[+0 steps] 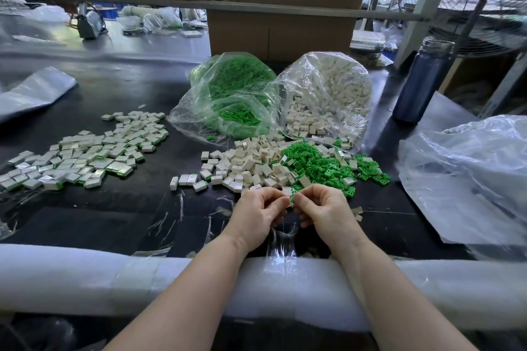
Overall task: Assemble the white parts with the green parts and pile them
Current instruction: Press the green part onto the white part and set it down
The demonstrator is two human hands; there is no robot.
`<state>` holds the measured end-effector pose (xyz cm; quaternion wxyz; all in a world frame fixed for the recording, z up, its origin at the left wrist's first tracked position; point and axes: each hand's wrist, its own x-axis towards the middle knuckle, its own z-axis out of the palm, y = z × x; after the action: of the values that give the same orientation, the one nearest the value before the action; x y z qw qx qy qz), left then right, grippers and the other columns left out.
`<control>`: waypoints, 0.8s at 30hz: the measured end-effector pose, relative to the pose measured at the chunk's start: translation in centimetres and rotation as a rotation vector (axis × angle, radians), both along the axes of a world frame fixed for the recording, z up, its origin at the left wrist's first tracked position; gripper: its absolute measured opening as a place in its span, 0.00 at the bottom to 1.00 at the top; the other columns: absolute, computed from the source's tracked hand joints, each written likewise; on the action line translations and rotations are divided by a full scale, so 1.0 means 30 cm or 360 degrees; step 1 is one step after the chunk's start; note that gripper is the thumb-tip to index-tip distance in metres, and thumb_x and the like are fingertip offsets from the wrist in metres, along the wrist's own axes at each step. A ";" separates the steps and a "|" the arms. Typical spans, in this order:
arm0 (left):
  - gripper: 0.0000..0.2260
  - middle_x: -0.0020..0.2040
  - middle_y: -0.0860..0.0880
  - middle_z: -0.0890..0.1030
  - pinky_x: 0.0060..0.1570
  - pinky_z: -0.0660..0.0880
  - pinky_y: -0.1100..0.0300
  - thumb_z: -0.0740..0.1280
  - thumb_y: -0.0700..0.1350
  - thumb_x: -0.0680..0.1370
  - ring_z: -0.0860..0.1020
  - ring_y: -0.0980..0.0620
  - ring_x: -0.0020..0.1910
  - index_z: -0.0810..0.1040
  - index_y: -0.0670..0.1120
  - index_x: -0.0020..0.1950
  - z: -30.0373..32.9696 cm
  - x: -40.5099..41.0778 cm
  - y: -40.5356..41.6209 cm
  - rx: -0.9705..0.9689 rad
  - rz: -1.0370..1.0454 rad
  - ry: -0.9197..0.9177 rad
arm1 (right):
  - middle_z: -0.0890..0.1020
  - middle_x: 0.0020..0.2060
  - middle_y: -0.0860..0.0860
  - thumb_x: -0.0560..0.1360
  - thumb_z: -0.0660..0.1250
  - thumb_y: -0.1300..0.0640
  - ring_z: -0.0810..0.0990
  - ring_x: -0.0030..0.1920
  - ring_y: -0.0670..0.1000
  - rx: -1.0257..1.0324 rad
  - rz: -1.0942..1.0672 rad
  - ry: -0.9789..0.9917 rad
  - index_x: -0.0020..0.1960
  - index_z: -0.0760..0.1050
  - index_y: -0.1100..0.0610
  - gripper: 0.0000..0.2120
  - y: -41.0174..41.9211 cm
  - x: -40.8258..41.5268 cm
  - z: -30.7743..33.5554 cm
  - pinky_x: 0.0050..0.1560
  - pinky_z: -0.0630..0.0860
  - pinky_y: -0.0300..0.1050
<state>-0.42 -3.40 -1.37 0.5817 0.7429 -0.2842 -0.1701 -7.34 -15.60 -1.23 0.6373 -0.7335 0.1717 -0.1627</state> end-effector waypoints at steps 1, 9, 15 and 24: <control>0.03 0.35 0.50 0.78 0.35 0.73 0.70 0.65 0.39 0.77 0.75 0.57 0.32 0.78 0.44 0.45 -0.001 0.001 0.000 0.0009 -0.0002 0.0007 | 0.78 0.28 0.52 0.76 0.66 0.64 0.75 0.25 0.42 -0.0018 0.0008 0.0016 0.39 0.76 0.61 0.06 0.001 0.000 0.000 0.28 0.74 0.35; 0.05 0.40 0.46 0.81 0.43 0.75 0.61 0.66 0.40 0.76 0.76 0.55 0.36 0.81 0.39 0.47 -0.005 0.001 0.004 0.0144 -0.0051 -0.0140 | 0.76 0.27 0.50 0.75 0.66 0.64 0.72 0.25 0.43 -0.0182 0.0064 0.0089 0.36 0.75 0.58 0.09 0.004 -0.003 0.005 0.26 0.72 0.36; 0.05 0.39 0.45 0.81 0.40 0.76 0.64 0.66 0.39 0.77 0.76 0.55 0.34 0.81 0.40 0.48 -0.006 0.000 0.001 0.0083 -0.0017 -0.0131 | 0.76 0.25 0.49 0.75 0.67 0.64 0.73 0.25 0.42 -0.0149 0.0017 0.0028 0.36 0.76 0.59 0.08 0.004 -0.003 0.003 0.26 0.72 0.35; 0.03 0.39 0.42 0.80 0.42 0.77 0.63 0.67 0.39 0.76 0.79 0.50 0.39 0.80 0.44 0.47 -0.002 -0.009 -0.004 -0.0093 -0.0041 0.0111 | 0.80 0.25 0.48 0.72 0.70 0.64 0.77 0.27 0.42 0.0039 -0.0002 -0.0133 0.36 0.77 0.59 0.07 -0.001 -0.005 0.002 0.26 0.73 0.34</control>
<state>-0.70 -3.52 -1.42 0.6106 0.7155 -0.2782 -0.1948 -7.48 -15.63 -1.17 0.6527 -0.7181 0.1473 -0.1915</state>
